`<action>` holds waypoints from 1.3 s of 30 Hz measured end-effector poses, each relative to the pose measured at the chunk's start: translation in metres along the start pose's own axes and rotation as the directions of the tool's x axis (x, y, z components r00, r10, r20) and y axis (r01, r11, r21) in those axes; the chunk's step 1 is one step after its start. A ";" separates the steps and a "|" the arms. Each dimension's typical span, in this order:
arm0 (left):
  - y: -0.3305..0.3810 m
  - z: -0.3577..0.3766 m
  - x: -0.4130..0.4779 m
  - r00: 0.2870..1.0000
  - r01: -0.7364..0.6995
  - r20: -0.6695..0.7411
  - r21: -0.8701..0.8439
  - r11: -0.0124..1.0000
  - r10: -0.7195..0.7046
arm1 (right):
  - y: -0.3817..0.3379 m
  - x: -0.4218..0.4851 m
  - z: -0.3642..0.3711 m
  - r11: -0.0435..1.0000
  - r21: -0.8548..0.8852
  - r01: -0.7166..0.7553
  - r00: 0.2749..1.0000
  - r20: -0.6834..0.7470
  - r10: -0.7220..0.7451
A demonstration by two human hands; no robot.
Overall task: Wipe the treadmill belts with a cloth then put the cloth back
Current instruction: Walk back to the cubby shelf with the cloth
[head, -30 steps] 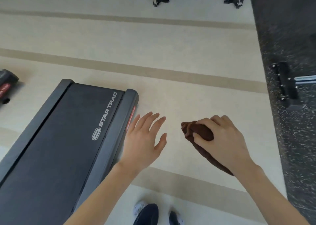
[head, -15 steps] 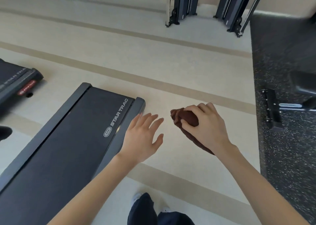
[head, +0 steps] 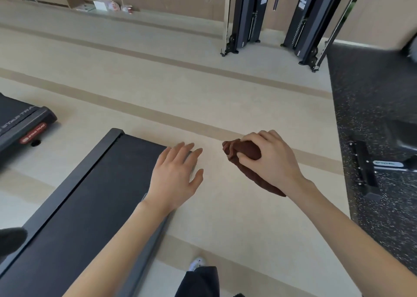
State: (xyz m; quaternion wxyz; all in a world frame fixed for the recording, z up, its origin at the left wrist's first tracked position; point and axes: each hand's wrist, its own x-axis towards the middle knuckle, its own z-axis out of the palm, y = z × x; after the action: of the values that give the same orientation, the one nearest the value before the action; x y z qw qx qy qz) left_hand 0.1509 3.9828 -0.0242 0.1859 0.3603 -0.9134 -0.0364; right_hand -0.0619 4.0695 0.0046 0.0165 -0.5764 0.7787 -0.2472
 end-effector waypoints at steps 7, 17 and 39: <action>-0.050 -0.008 0.058 0.998 -0.062 -0.011 0.001 0.998 0.062 | -0.015 0.074 0.010 1.000 0.020 -0.006 0.997 -0.073 0.008; -0.083 0.018 0.129 0.999 -0.030 0.015 0.026 0.999 0.029 | 0.016 0.149 0.037 0.998 0.064 -0.027 0.996 -0.084 0.032; -0.060 0.130 0.399 0.991 0.135 -0.001 0.046 0.990 -0.135 | 0.191 0.390 0.041 0.994 0.064 0.092 0.990 0.099 -0.098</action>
State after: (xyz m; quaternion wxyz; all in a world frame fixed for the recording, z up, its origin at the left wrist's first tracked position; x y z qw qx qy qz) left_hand -0.1253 3.6617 -0.0316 0.1735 0.4256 -0.8877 -0.0283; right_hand -0.3496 3.7421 -0.0079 0.0617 -0.6240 0.7408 -0.2408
